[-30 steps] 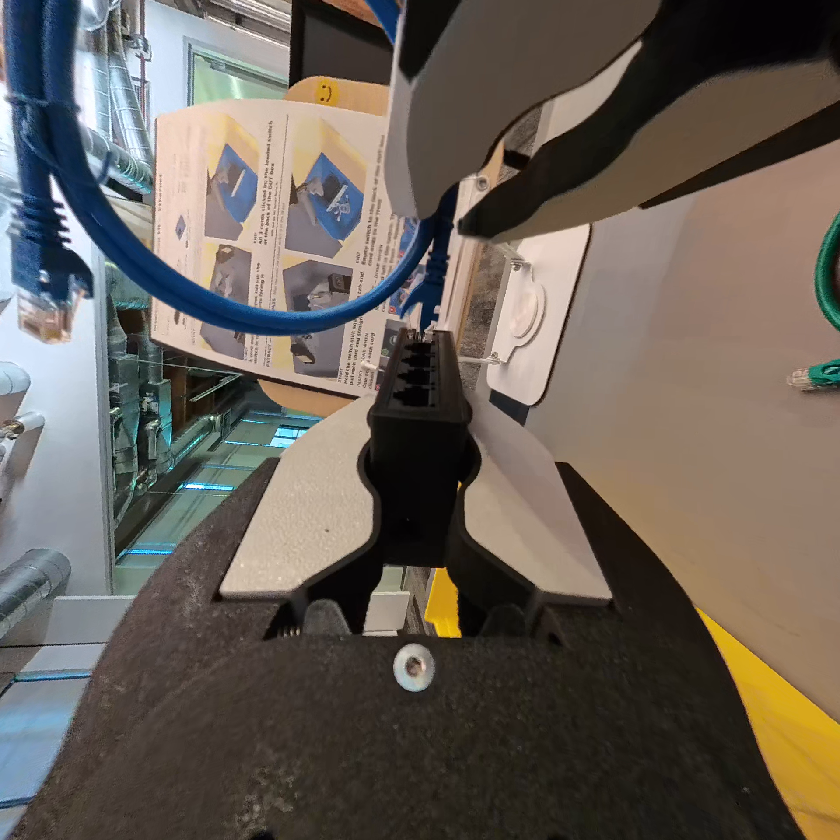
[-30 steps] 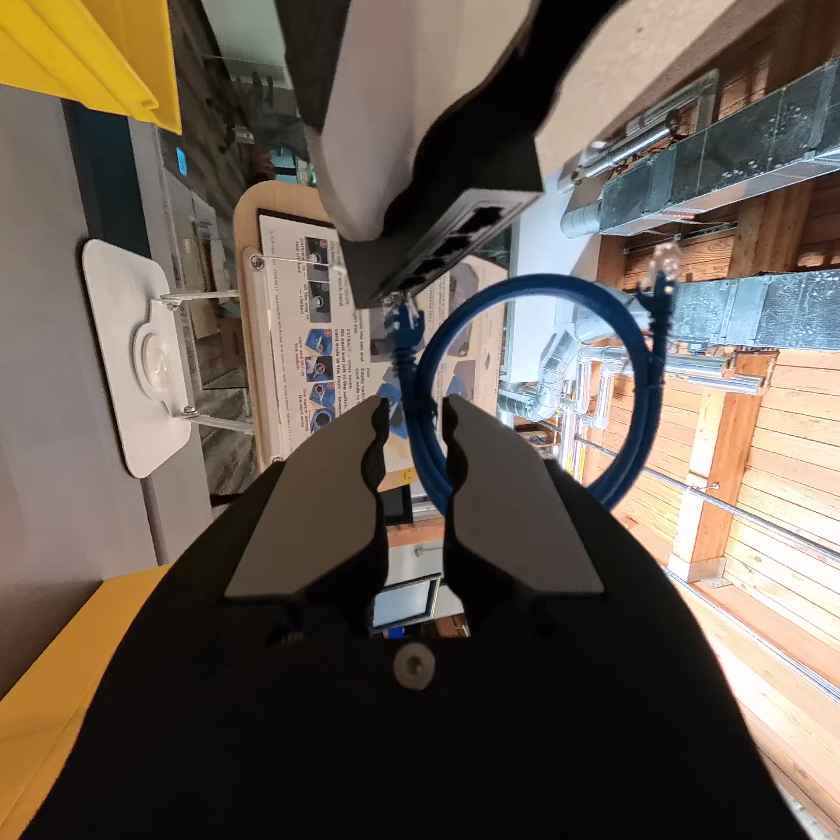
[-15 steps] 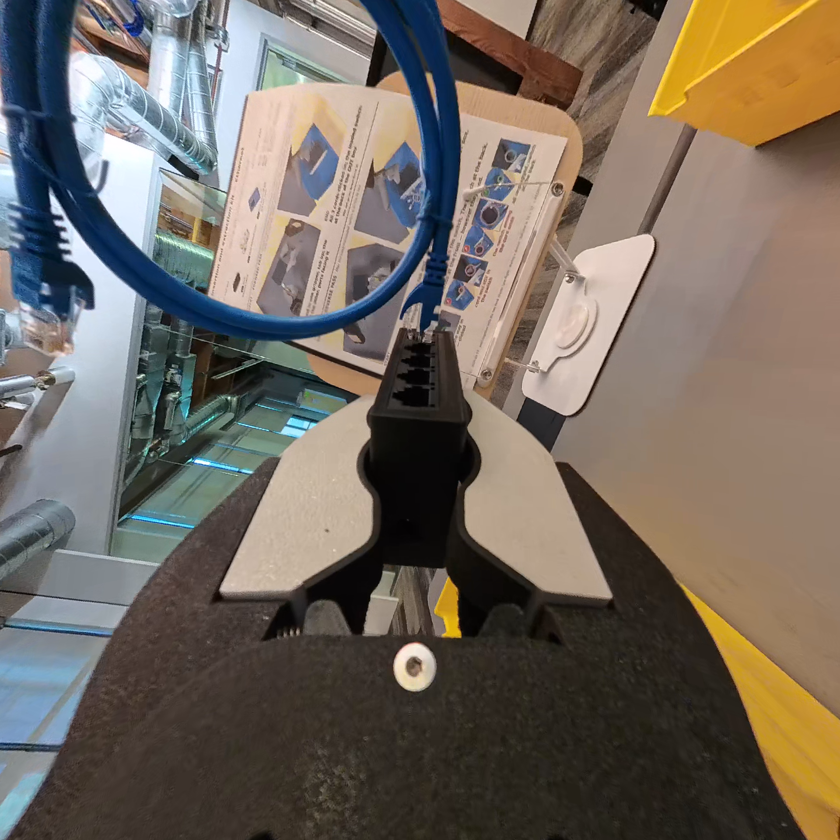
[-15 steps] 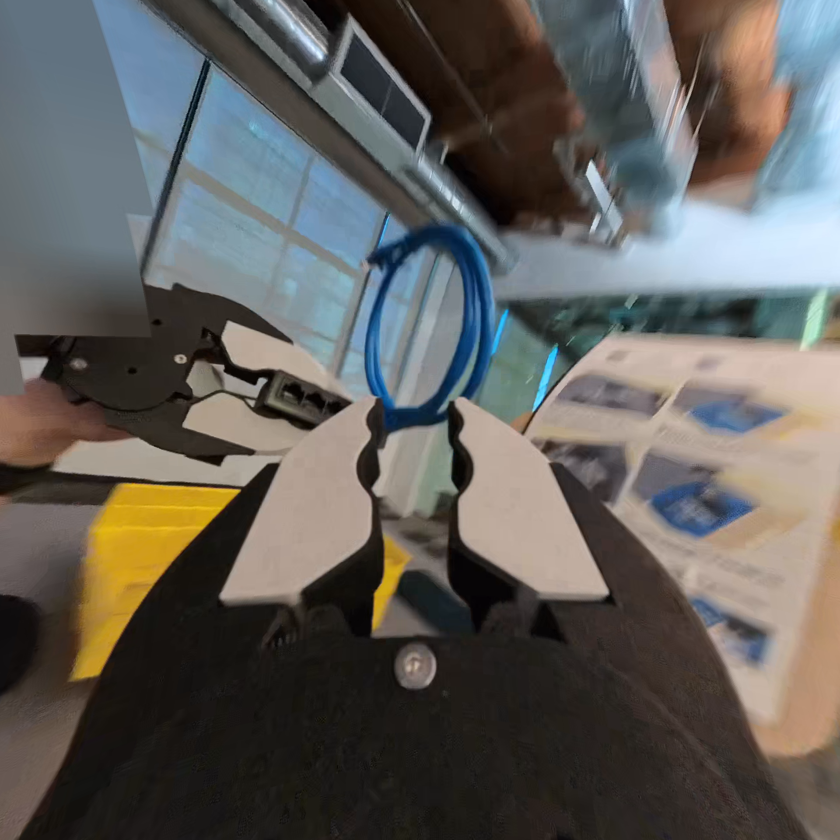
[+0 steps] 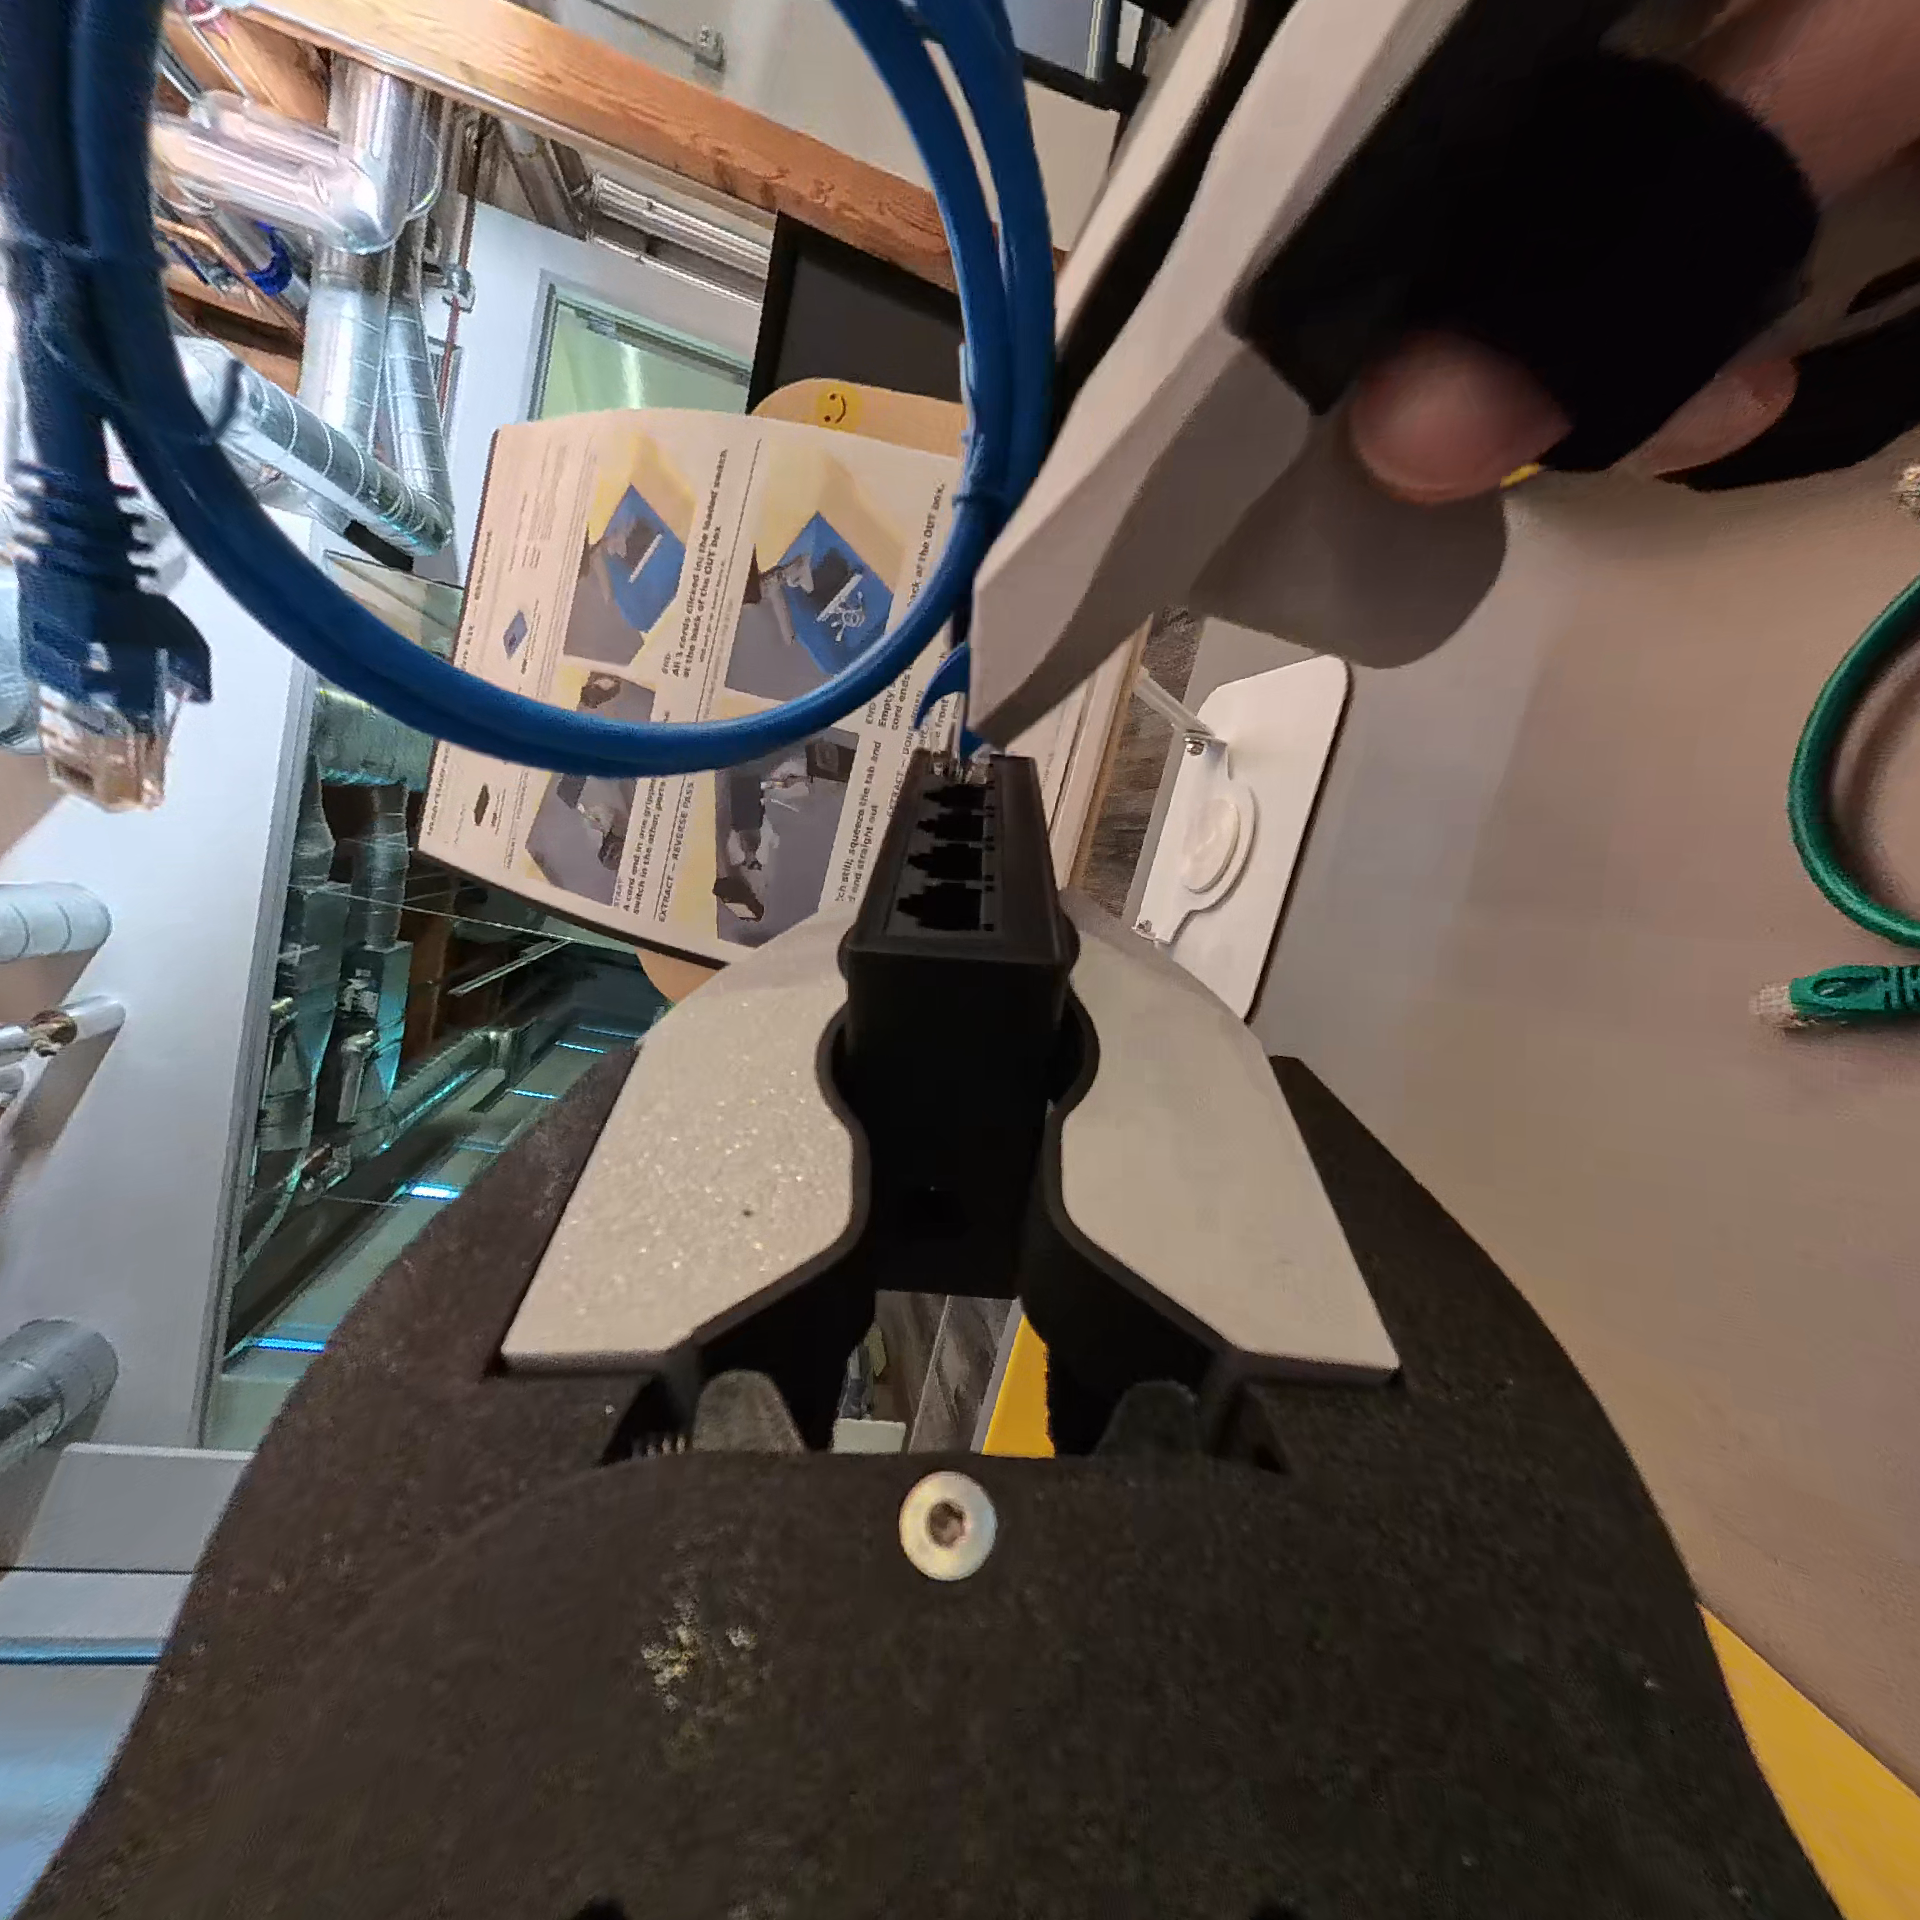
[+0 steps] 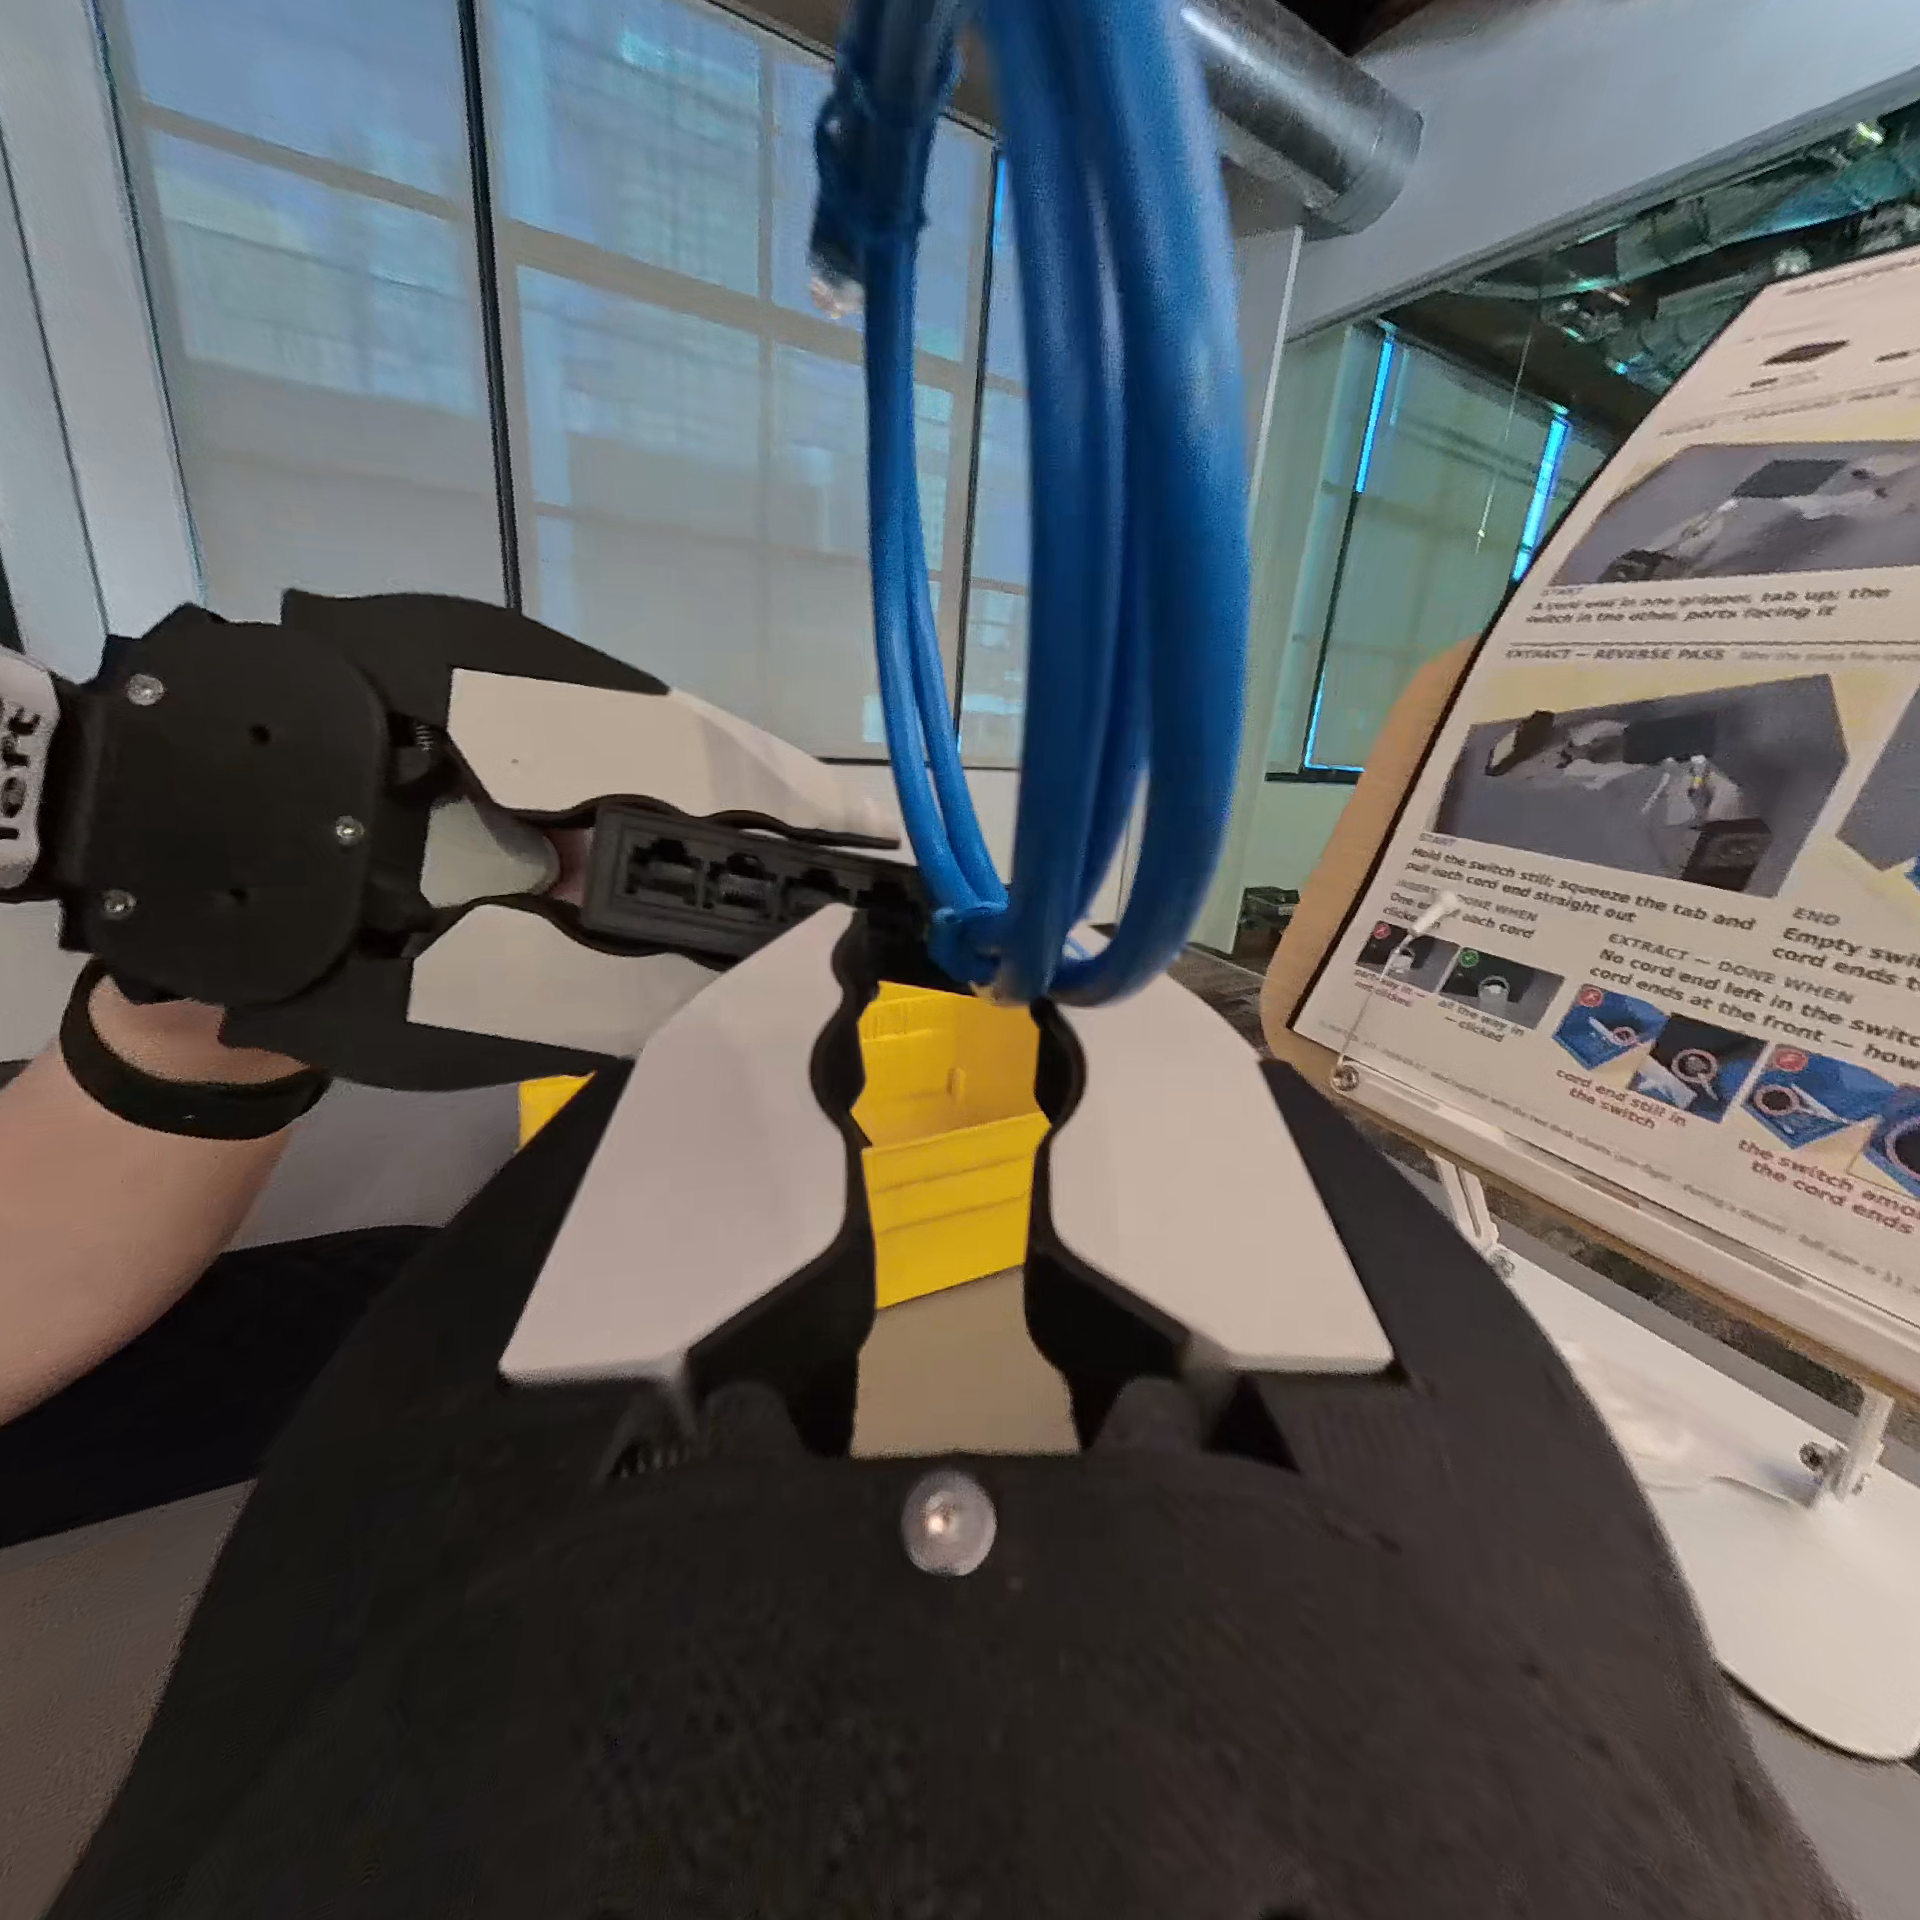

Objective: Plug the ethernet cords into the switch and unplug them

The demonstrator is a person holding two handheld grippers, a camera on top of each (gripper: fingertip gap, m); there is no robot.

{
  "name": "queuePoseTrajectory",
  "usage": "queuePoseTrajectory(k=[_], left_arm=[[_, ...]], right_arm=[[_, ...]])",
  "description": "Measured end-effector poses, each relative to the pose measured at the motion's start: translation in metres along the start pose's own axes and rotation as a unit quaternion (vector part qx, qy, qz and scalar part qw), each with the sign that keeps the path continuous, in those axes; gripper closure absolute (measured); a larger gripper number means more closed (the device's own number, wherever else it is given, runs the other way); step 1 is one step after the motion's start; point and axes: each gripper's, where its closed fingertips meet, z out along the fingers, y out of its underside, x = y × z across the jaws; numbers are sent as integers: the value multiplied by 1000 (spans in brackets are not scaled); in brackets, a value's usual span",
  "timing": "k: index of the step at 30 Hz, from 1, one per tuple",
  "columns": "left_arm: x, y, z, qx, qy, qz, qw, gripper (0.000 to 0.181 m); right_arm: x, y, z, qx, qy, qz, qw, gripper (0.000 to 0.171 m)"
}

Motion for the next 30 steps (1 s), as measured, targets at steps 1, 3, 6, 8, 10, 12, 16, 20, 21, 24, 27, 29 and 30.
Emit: queuePoseTrajectory(k=[1, 3, 6, 8, 10, 12, 16, 20, 21, 24, 27, 29, 30], left_arm=[[1, -1, 0, 2, 0, 2, 1000, 152], [3, -3, 0, 6, 4, 2, 1000, 152], [4, -5, 1, 8, 0, 10, 1000, 152], [6, -4, 2, 7, 4, 11, 1000, 152], [6, -4, 3, 8, 5, 6, 1000, 152], [7, -3, 4, 6, 4, 8, 1000, 152], [6, -3, 5, 9, 2, 11, 1000, 152], [5, 6, 8, -12, -3, 15, 1000, 152], [5, 7, 9, -11, -5, 16, 1000, 152], [2, 2, 7, 8, -19, 22, 1000, 151], [0, -2, 6, 24, -30, 23, 999, 151], [0, -1, 7, 21, -27, 19, 999, 151], [1, 2, 9, 9, -21, 8, 1000, 151]], right_arm=[[1, 1, 0, -5, 4, 2, 1000, 145], [3, 4, 0, -13, 4, 12, 1000, 150], [4, 5, 0, -20, 0, 19, 1000, 157], [4, 7, -1, -27, -6, 27, 999, 157], [5, 7, -1, -33, -7, 33, 999, 158], [5, 8, -1, -38, -4, 31, 999, 158], [5, 8, -1, -46, -3, 27, 999, 158], [5, 6, -2, -46, 8, 7, 999, 158], [4, 6, -2, -46, 12, 0, 999, 158], [3, 2, -3, -41, 18, -10, 999, 158], [3, -2, -4, -39, 14, -8, 999, 158], [3, -2, -4, -43, 13, -10, 999, 158], [3, -2, -4, -47, 15, -14, 999, 158]])
